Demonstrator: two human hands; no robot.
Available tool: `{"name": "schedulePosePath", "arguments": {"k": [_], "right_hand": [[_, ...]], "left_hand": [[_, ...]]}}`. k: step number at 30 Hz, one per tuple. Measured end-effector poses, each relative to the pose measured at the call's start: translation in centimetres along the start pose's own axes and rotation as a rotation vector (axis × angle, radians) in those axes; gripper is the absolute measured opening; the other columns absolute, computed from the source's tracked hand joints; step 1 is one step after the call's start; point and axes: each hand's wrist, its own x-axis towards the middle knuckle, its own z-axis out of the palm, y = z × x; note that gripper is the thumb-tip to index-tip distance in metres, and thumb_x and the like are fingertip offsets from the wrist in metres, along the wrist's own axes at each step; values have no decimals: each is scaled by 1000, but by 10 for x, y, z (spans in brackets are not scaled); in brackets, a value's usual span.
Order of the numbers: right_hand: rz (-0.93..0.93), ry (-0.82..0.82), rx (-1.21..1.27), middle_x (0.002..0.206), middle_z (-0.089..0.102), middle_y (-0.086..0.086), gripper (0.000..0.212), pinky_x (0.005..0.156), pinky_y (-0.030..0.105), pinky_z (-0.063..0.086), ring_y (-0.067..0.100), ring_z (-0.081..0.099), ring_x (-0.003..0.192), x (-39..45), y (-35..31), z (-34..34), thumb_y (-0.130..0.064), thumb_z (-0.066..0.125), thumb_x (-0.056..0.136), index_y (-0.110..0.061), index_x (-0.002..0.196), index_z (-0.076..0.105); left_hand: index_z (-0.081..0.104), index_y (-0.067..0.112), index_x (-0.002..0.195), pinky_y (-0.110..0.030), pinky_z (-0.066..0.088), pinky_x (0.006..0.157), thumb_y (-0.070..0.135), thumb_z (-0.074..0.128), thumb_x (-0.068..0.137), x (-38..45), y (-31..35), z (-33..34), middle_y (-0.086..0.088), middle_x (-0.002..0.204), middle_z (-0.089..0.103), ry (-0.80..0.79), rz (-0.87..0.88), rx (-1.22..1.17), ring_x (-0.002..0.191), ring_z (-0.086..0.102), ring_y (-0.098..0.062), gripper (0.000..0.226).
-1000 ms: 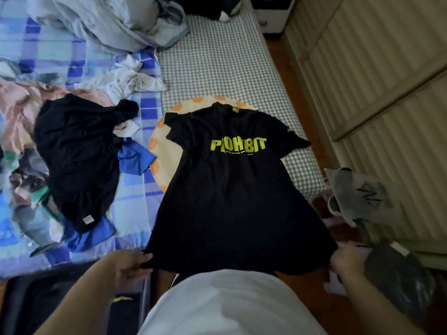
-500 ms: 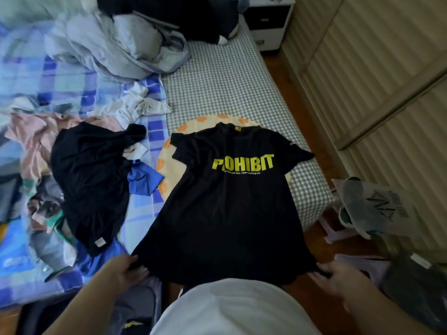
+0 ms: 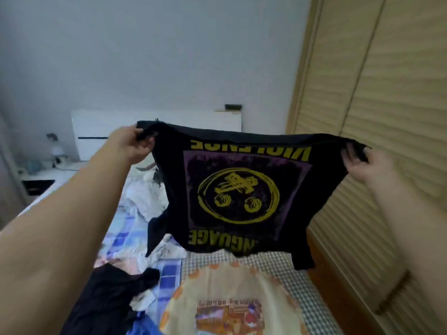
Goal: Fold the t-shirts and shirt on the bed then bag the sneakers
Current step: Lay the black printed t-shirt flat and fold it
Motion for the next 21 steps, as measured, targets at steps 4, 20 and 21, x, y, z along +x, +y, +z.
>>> {"name": "schedulePosePath", "arguments": {"k": [4,20,21], "right_hand": [[-18,-55,-130,106,63,12,22,79,39,61,23,67,88,-17,-13,-5,-14,34,110,-5,101,51],[508,382,-1097,111,67,20,38,35,20,47,14,68,53,-56,244,-361,-5,56,102,3,139,51],[530,446,-1139,109,69,19,37,35,19,46,15,68,54,-57,266,-390,-5,60,100,3,136,55]], "left_hand": [[60,9,95,-24,58,62,-3,26,104,-20,29,-8,-8,80,71,18,73,-60,77,70,-17,38],[53,-6,134,-22,55,43,-9,47,99,-96,-299,-333,-8,81,57,428,-473,951,59,65,-16,36],[52,-8,136,-21,54,43,-9,49,98,-99,-329,-357,-6,81,56,463,-502,996,51,65,-11,38]]}}
